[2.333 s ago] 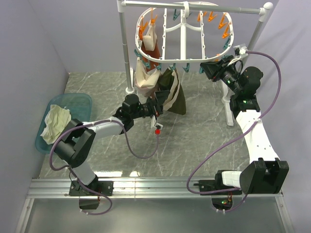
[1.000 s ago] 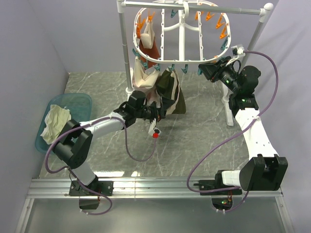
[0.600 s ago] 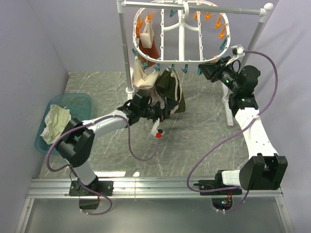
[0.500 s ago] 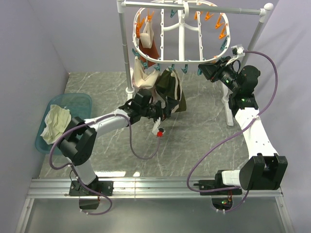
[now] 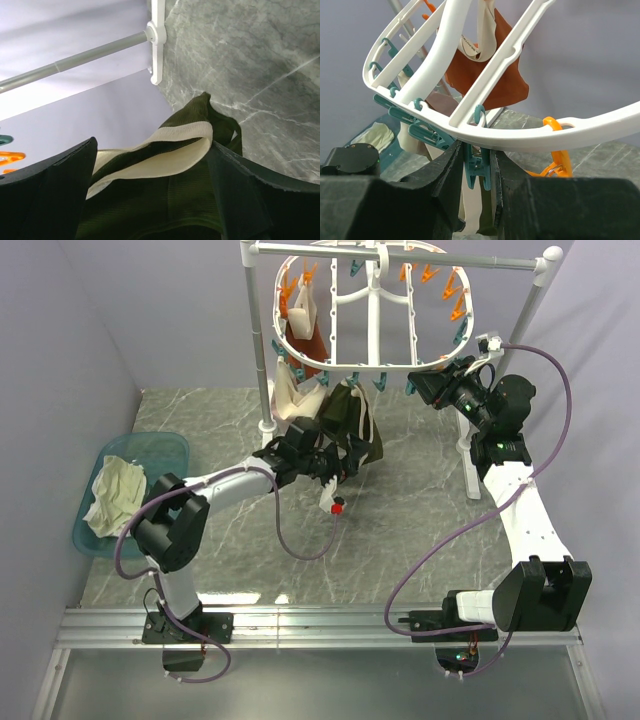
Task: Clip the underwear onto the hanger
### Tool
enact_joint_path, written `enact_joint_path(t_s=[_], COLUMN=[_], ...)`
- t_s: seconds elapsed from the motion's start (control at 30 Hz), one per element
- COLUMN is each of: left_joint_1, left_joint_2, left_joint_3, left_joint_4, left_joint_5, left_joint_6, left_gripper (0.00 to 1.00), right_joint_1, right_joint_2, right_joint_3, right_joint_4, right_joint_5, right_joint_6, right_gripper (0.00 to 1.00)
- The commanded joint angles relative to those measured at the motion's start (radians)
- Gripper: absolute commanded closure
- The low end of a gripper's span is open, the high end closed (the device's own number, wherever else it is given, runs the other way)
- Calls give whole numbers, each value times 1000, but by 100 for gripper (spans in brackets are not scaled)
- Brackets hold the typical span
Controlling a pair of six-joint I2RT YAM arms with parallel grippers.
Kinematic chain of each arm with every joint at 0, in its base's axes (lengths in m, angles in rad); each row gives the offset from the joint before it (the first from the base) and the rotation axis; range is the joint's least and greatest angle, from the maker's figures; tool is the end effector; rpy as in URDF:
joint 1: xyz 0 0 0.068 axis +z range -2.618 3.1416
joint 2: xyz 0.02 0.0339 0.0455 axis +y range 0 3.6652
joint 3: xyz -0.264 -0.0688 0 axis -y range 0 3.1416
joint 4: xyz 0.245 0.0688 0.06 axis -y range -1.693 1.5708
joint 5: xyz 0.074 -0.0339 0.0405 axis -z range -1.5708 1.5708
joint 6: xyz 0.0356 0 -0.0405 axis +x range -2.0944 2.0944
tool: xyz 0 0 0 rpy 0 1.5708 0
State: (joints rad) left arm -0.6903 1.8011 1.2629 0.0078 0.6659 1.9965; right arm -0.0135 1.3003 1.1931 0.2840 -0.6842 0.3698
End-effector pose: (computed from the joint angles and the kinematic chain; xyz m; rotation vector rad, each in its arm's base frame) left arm 0.3016 -0.2776 0.2449 1.9817 0.0631 0.1428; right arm 0.2998 0.0185 0.4192 -0.3092 1.4469 0.7653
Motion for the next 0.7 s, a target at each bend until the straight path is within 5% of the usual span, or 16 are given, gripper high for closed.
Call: enact_joint_path(t_s=[0.0, 0.3, 0.67], left_joint_1=[-5, -6, -6], left_joint_2=[17, 52, 101], left_joint_3=[62, 116, 194], left_joint_4=[-40, -52, -60], left_joint_5=[3, -25, -91], left_joint_6=[464, 473, 456], left_gripper=[5, 11, 60], right_joint_1=[1, 1, 1], right_joint_2=[-4, -7, -12], right_joint_3=[25, 20, 17], right_joint_4=[-9, -8, -6], right_joint_5=[-29, -29, -25], right_joint_6=[1, 3, 3], right_gripper=[100, 100, 100])
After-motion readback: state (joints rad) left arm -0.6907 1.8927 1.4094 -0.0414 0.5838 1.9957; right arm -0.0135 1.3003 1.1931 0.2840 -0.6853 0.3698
